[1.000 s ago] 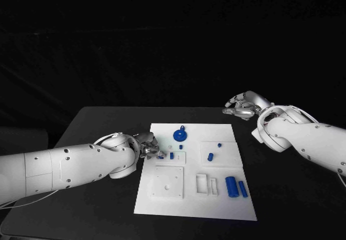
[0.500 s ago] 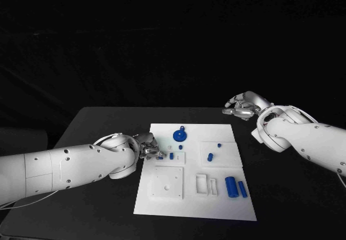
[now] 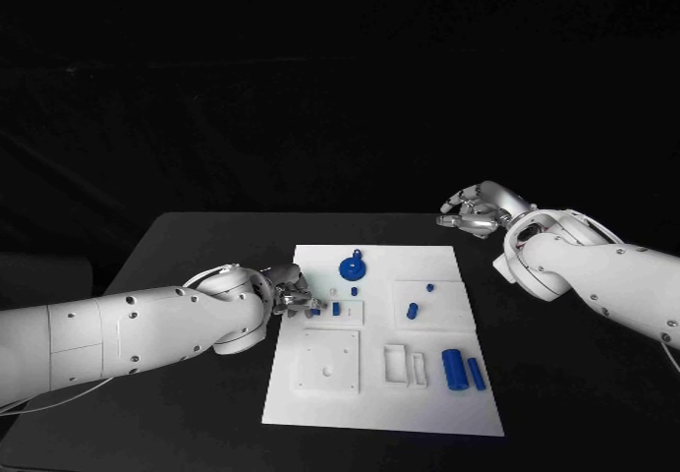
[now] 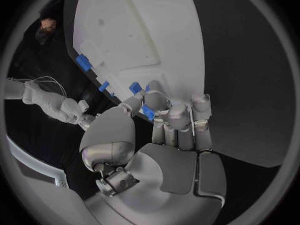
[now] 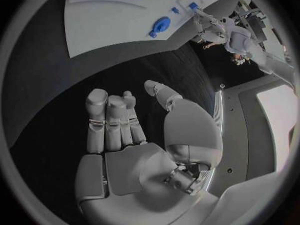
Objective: Assemble the parts on the task board
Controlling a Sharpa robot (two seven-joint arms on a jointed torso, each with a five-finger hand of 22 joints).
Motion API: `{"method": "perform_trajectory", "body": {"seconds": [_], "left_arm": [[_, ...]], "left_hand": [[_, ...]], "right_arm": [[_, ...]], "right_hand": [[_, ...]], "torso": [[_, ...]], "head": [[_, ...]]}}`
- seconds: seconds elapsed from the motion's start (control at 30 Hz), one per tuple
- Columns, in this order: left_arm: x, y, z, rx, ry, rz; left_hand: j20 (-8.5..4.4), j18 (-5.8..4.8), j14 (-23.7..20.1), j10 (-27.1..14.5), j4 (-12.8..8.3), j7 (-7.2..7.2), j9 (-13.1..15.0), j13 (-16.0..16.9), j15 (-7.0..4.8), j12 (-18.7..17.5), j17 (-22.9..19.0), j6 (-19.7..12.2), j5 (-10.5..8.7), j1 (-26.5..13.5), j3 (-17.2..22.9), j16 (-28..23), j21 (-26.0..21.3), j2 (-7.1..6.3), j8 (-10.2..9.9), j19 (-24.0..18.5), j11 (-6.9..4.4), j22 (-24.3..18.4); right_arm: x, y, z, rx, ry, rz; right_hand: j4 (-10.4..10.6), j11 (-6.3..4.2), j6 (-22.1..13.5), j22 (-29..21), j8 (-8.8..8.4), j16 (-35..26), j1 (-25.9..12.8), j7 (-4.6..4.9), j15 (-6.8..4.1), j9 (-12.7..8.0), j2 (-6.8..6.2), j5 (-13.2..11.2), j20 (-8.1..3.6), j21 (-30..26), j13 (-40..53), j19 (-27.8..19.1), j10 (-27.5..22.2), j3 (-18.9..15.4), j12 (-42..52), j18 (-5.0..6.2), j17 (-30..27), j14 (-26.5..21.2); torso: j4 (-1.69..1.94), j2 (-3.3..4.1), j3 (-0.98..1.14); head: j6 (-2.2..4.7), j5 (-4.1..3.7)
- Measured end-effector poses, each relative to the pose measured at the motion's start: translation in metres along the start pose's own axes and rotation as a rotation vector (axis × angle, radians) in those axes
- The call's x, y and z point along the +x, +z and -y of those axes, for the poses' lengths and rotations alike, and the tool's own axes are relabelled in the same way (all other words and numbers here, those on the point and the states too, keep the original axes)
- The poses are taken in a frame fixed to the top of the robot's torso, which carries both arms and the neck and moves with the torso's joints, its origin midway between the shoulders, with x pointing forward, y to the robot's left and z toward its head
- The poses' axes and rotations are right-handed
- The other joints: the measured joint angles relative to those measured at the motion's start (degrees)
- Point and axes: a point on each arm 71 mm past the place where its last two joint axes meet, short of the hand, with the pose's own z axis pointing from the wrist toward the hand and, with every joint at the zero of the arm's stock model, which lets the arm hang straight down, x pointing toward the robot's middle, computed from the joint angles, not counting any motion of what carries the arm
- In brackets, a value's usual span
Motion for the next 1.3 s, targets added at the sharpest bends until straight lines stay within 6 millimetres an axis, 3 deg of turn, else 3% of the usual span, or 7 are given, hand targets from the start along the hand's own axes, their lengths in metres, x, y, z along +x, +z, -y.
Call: {"method": "perform_trajectory", "body": {"seconds": [0.57,0.77,0.97,1.03,1.3], "left_arm": [[0.0006,0.0001,-0.0008,-0.002,0.001,-0.002],[0.0003,0.0006,-0.0018,-0.005,0.0,0.0],[-0.0002,0.0008,-0.0026,-0.007,-0.003,0.007],[-0.0004,0.0007,-0.0027,-0.008,-0.004,0.01],[-0.0016,0.0,-0.0045,-0.011,-0.01,0.021]], "left_hand": [[0.0,-0.01,0.56,-0.18,2.24,0.0,-0.36,-0.32,-0.56,0.0,-0.29,0.02,-0.9,-1.21,0.19,0.0,0.0,-2.34,0.0,0.0,-0.2,0.0],[0.0,-0.01,0.56,-0.18,4.58,0.01,-0.46,-0.45,-0.55,0.0,-0.42,-0.01,-1.25,-2.52,0.18,0.0,0.0,-3.91,-0.01,0.0,-0.2,-0.01],[0.0,0.06,0.56,-0.17,8.59,-0.01,-0.45,-0.52,-0.55,0.0,-0.49,-0.41,-1.4,-4.67,0.36,0.22,0.0,-6.06,0.27,0.0,-0.2,-0.01],[0.0,0.87,0.46,-0.18,9.53,-0.01,-0.38,-0.53,-0.65,0.0,-0.49,-0.42,-1.39,-4.94,0.8,0.22,0.0,-6.33,0.5,0.0,-0.2,-0.01],[0.0,0.87,0.34,-0.18,12.65,-0.01,-0.15,-0.52,-0.73,0.0,-0.62,-0.82,-1.39,-4.96,1.9,0.22,0.0,-7.85,0.87,0.0,-0.2,-0.02]], "right_arm": [[0.0011,-0.0004,0.0012,0.001,0.0,-0.002],[0.0015,-0.0005,0.0013,0.001,0.0,-0.002],[0.0018,-0.0006,0.0018,0.002,0.0,-0.003],[0.0017,-0.0006,0.002,0.002,0.0,-0.003],[0.0024,-0.0008,0.0024,0.003,0.001,-0.004]], "right_hand": [[-0.16,0.0,0.26,-0.01,0.0,0.0,0.0,-0.05,-0.15,0.01,0.0,0.0,0.0,0.0,-0.05,0.0,0.0,-0.16,0.0,0.0,0.0,0.15],[-0.16,0.0,0.29,-0.02,0.0,0.0,0.0,-0.08,-0.15,0.01,0.0,0.0,0.01,0.0,-0.05,0.0,0.0,-0.16,0.0,0.0,0.0,0.15],[-0.56,0.0,0.15,-0.02,0.0,0.0,0.77,0.05,-0.15,0.01,0.14,0.0,-0.03,0.0,-0.15,0.04,0.0,-0.55,0.0,0.0,0.0,0.15],[-0.56,0.0,0.14,-0.02,0.0,0.0,0.83,0.05,-0.15,0.01,0.07,0.0,-0.11,0.0,-0.15,0.17,0.0,-0.56,0.0,0.0,0.0,0.15],[-0.56,0.0,0.14,-0.03,0.0,0.0,0.83,0.04,-0.15,0.01,0.07,0.0,-0.12,0.0,-0.15,0.33,0.0,-0.56,0.0,0.0,0.01,0.15]], "torso": [[0.03,-0.01,-0.02],[0.03,-0.01,-0.02],[0.03,-0.01,-0.02],[0.03,-0.01,-0.02],[0.04,0.01,-0.05]], "head": [[0.08,-0.12],[0.16,-0.19],[0.21,-0.23],[0.21,-0.18],[0.21,-0.15]]}}
